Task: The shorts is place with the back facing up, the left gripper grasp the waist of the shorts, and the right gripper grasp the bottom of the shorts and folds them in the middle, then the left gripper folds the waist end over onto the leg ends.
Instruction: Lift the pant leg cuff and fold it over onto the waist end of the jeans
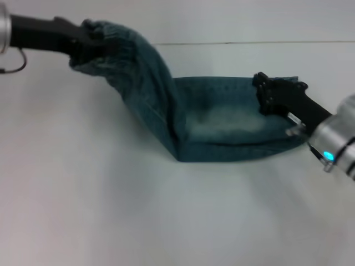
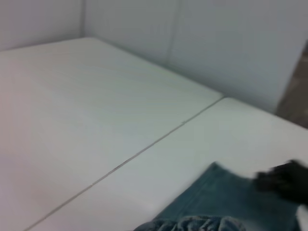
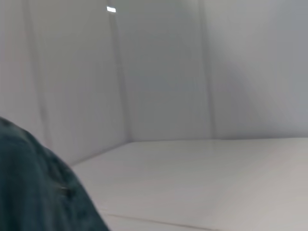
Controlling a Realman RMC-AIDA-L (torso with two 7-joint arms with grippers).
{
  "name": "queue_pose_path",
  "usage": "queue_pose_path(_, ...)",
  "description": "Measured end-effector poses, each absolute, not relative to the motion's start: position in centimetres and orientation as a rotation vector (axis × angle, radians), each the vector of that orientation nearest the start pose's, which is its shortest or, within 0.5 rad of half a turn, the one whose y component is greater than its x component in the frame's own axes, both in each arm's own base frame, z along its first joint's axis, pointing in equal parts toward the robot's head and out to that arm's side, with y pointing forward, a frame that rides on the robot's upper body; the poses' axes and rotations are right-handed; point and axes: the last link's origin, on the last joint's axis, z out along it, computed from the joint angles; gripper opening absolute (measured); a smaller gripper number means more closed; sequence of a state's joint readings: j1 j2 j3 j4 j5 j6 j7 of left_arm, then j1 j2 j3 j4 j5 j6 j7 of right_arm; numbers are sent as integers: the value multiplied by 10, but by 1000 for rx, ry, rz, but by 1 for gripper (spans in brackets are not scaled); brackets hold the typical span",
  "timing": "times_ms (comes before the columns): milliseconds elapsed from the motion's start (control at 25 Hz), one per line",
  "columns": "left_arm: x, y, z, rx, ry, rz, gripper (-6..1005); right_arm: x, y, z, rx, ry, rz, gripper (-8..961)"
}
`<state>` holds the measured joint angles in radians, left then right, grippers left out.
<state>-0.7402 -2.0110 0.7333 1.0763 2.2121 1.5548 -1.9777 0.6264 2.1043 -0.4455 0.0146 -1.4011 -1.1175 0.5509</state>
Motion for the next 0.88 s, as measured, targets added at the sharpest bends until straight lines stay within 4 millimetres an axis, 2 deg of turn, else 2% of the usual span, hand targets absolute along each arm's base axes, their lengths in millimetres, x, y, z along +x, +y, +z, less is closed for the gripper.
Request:
queue_pose_path(40, -168, 409, 84, -2668, -664, -372, 94, 279, 359, -66, -2002, 662, 789, 272)
queue_pose_path(80, -161, 411, 84, -2687, -644, -377, 93, 273, 368, -74, -1975, 683, 749, 194)
queue_pose_path(160, -145, 413, 83, -2725, -599, -385, 92, 268, 372, -77, -1971, 693, 736, 37)
queue_pose_path(400, -109, 420, 77, -2788, -492, -395, 91, 240, 386, -100, -2038, 725, 698, -1)
queue_pose_path(520, -95, 421, 74, -2817, -448, -393, 92, 223, 387, -119, -2128, 731, 649, 0)
queue_pose_path(640, -84, 423, 73, -2835, -411, -393, 90, 205, 376, -139, -2250, 711, 628, 0)
queue_pose_path(680, -82, 423, 73, -2837, -404, -393, 89, 193, 367, -151, -2322, 695, 638, 0)
queue_pose_path(880, -77, 423, 68, -2852, -378, -378, 87, 174, 354, -166, -2407, 671, 674, -1)
